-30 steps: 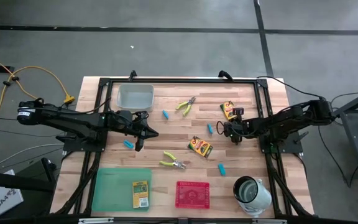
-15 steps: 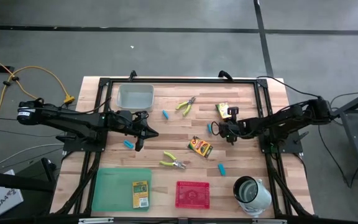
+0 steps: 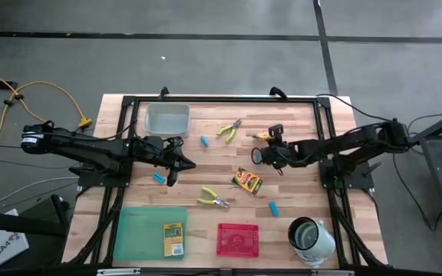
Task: Pick & Place School Supplies
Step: Put the yellow crayon box into the green bin
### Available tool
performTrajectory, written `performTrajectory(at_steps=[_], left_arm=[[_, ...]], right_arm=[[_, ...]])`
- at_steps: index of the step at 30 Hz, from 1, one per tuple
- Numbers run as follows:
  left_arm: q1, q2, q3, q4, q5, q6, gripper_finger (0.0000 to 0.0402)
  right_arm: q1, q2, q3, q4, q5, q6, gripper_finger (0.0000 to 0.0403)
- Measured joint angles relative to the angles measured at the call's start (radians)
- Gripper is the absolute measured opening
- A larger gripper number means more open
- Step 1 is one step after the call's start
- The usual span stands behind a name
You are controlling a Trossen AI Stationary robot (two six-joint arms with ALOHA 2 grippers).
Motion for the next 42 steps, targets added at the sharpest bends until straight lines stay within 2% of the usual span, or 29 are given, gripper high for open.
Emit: performTrajectory(at_steps=[10,16,23,31,36,42], left_arm=[[0.000,0.000,0.000,0.000,0.000,0.000,0.0024],[0.000,0.000,0.000,0.000,0.000,-0.005,0.0024],[0.000,0.000,0.000,0.000,0.000,-0.066,0.0024],[-0.048,0.001,0.000,0.117,-0.003,-0.039,0.0024],[-0.103,0.021,0.001,0.159,-0.122,0.003,0.0024],[-0.148,0.120,0.001,0.230,-0.215,-0.010,0.0024]], right_arm=[[0.010,-0.001,0.146,-0.028,0.019,-0.228,0.0003],[0.072,-0.001,0.223,-0.026,0.017,-0.313,0.0003],[0.192,0.003,0.281,0.001,0.014,-0.339,0.0003],[0.303,0.004,0.283,0.190,-0.026,-0.339,0.0003],[0.302,0.004,0.283,0.249,-0.038,-0.330,0.0003],[0.273,0.004,0.283,0.273,-0.038,-0.331,0.0003]])
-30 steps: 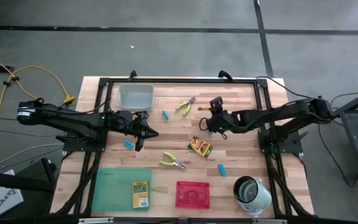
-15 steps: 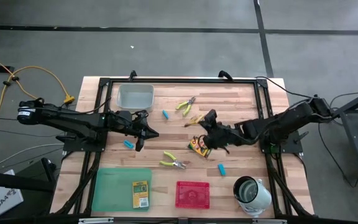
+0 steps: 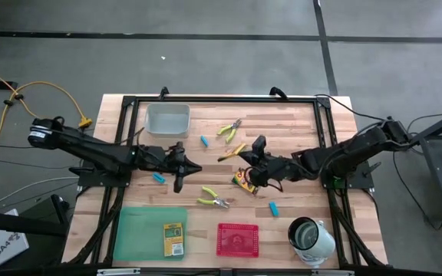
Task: Pick & Place School Supplies
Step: Put the yellow crayon box into the green bin
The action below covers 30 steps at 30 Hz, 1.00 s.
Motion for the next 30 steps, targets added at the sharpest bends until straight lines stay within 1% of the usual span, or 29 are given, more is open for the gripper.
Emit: performTrajectory(at_steps=[3,6,9,11,19,22,28,30], left_arm=[[-0.017,0.059,0.000,0.081,-0.033,0.005,0.0024],[-0.031,0.103,0.002,0.143,-0.093,0.023,0.0024],[-0.038,0.133,0.031,0.141,-0.169,0.048,0.0024],[-0.041,0.153,0.057,0.137,-0.196,0.070,0.0024],[-0.041,0.223,0.184,0.051,-0.205,0.164,0.0027],[-0.041,0.234,0.206,0.038,-0.205,0.184,0.0045],[-0.041,0.233,0.212,0.040,-0.207,0.172,0.0112],[-0.039,0.233,0.212,0.044,-0.223,0.165,0.0129]], right_arm=[[-0.016,0.000,0.000,0.014,0.000,0.015,0.0003],[-0.028,0.000,0.000,0.019,0.001,0.052,0.0003],[-0.029,0.000,0.000,0.020,0.005,0.076,0.0003],[-0.029,0.000,0.000,0.023,0.005,0.078,0.0003],[-0.028,0.000,0.000,0.020,0.004,0.133,0.0003],[-0.025,0.001,0.000,0.016,0.008,0.135,0.0003],[0.001,0.001,0.000,-0.002,0.071,0.135,0.0003],[0.011,0.001,0.000,-0.004,0.083,0.135,0.0003]])
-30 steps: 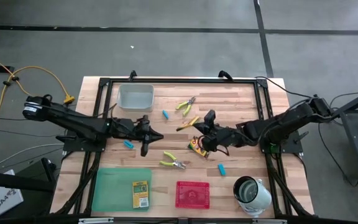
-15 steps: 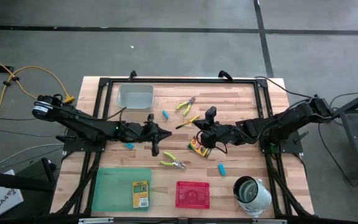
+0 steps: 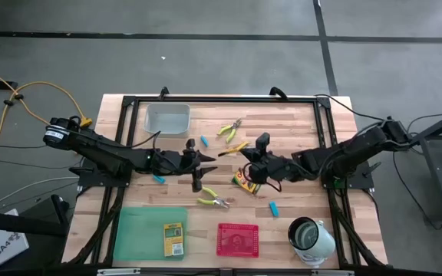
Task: Pick & Place School Supplies
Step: Put the yellow crayon box into the green bin
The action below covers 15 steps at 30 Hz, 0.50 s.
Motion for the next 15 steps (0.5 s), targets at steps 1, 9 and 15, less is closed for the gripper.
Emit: performTrajectory(at_steps=[1,9,15], left_arm=[[0.000,0.000,0.000,0.000,-0.019,0.001,0.0136],[-0.033,0.000,0.000,0.028,-0.172,0.061,0.0152],[-0.039,0.002,0.000,0.034,-0.174,0.056,0.0152]], right_arm=[[0.003,0.000,0.000,-0.001,0.001,0.001,0.0003],[0.009,0.000,0.000,-0.016,0.000,0.077,0.0003],[0.009,0.000,0.000,-0.013,-0.001,0.079,0.0003]])
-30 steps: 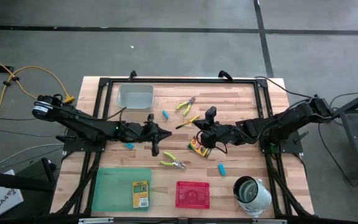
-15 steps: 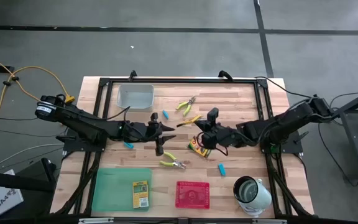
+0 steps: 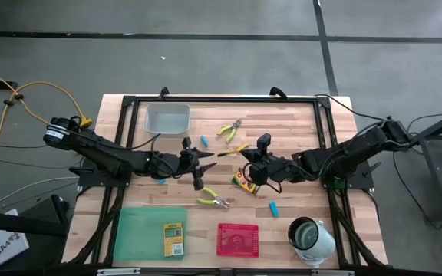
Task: Pick & Place School Supplies
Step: Put the yellow crayon box into the green bin
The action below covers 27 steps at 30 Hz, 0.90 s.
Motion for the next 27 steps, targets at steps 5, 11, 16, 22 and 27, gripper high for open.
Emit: performTrajectory(at_steps=[5,11,16,22,27], left_arm=[[0.018,0.003,0.000,0.004,0.000,0.005,0.0152],[0.045,0.024,0.000,0.010,0.001,0.024,0.0152],[0.066,0.074,0.000,0.066,0.035,0.039,0.0152],[0.080,0.104,0.000,0.097,0.069,0.057,0.0152],[0.080,0.098,0.000,0.128,0.069,0.097,0.0152]], right_arm=[[0.000,0.000,0.000,0.007,-0.028,0.022,0.0003],[-0.002,0.000,0.000,0.011,-0.031,0.022,0.0003],[-0.010,0.000,0.000,0.017,-0.034,0.021,0.0003],[-0.031,0.000,0.000,0.014,-0.036,0.023,0.0003],[-0.036,0.000,0.000,-0.020,-0.036,0.037,0.0003]])
